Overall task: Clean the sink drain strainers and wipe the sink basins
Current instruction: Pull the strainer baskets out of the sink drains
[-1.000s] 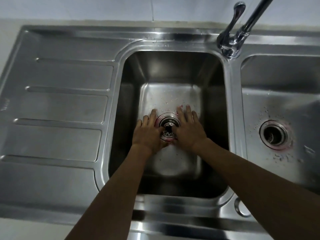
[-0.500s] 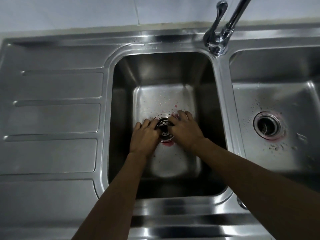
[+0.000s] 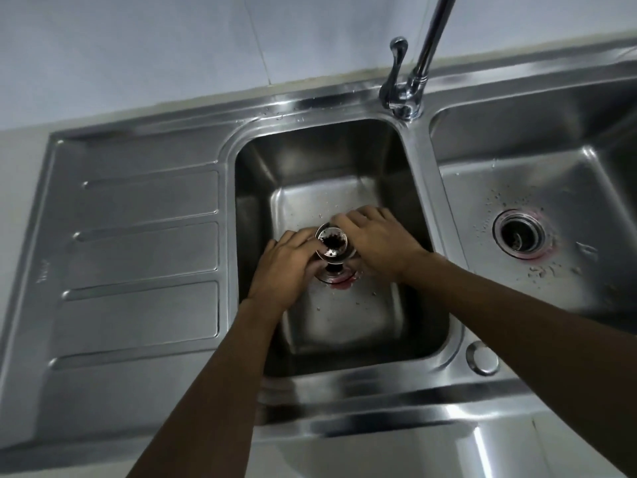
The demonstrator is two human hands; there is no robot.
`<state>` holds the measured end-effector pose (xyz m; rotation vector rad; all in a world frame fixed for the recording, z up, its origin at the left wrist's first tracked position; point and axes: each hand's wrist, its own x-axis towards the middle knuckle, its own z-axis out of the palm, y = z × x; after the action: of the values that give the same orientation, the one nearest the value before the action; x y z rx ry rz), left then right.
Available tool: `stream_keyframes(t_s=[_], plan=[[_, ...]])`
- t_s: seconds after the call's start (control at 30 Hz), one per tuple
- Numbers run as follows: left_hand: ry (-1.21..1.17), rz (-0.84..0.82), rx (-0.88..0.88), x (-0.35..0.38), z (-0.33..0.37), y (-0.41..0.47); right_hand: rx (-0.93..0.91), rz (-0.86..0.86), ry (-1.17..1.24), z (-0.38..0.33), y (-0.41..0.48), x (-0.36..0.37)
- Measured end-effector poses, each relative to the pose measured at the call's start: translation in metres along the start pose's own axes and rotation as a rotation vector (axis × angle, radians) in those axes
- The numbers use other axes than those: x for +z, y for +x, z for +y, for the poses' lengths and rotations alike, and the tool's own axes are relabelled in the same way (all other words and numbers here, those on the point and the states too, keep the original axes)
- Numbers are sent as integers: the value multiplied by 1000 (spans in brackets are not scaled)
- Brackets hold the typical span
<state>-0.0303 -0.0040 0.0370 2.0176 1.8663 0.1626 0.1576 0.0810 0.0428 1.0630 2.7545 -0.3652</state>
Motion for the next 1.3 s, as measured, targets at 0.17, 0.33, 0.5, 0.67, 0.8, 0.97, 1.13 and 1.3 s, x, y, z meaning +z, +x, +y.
stream_keyframes(t_s=[0.17,0.33,0.5,0.67,0.8,0.97,1.13,1.3], plan=[[-19,55,98,-42,19,-1,10,128,-14,10,-26,-34],[41,54,219,-76,60,20,34,253,-15,41,-60,-68],[65,74,391,-77,127,58,106,365,-46,101,-111,-84],[2,22,435,-36,212,101,211,305,-21,179,-173,-68],[33,-113,399,21,280,143,304,169,47,241,-220,-41],[-28,-264,449,102,352,185,407,-14,166,311,-267,5],[-87,-349,374,155,375,190,402,-115,105,339,-274,39],[-85,-331,302,166,374,190,376,-189,38,344,-260,50]])
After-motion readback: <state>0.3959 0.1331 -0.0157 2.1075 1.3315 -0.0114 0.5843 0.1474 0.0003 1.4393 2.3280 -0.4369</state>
